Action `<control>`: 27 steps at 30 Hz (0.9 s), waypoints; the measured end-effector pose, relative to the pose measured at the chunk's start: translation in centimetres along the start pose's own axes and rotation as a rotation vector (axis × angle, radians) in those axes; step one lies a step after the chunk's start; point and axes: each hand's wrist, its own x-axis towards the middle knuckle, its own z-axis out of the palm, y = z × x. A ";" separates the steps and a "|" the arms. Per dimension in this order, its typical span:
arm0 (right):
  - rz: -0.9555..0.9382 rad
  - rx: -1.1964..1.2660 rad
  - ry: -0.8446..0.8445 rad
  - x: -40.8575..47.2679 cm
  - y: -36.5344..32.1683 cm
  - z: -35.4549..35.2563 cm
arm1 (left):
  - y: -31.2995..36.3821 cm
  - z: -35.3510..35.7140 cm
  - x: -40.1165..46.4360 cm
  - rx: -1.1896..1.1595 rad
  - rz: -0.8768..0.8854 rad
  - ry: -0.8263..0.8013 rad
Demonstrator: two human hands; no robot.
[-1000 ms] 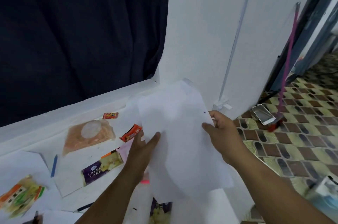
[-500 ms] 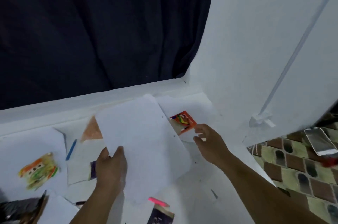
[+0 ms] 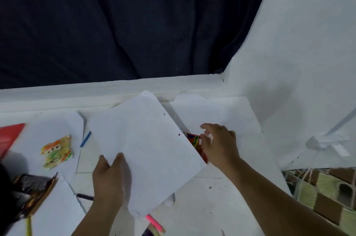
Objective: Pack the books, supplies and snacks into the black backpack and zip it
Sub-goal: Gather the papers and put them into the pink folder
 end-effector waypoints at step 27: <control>0.446 -0.291 -0.368 3.1 5.8 -5.2 | -0.9 -0.7 -3.0 0.131 0.013 -0.051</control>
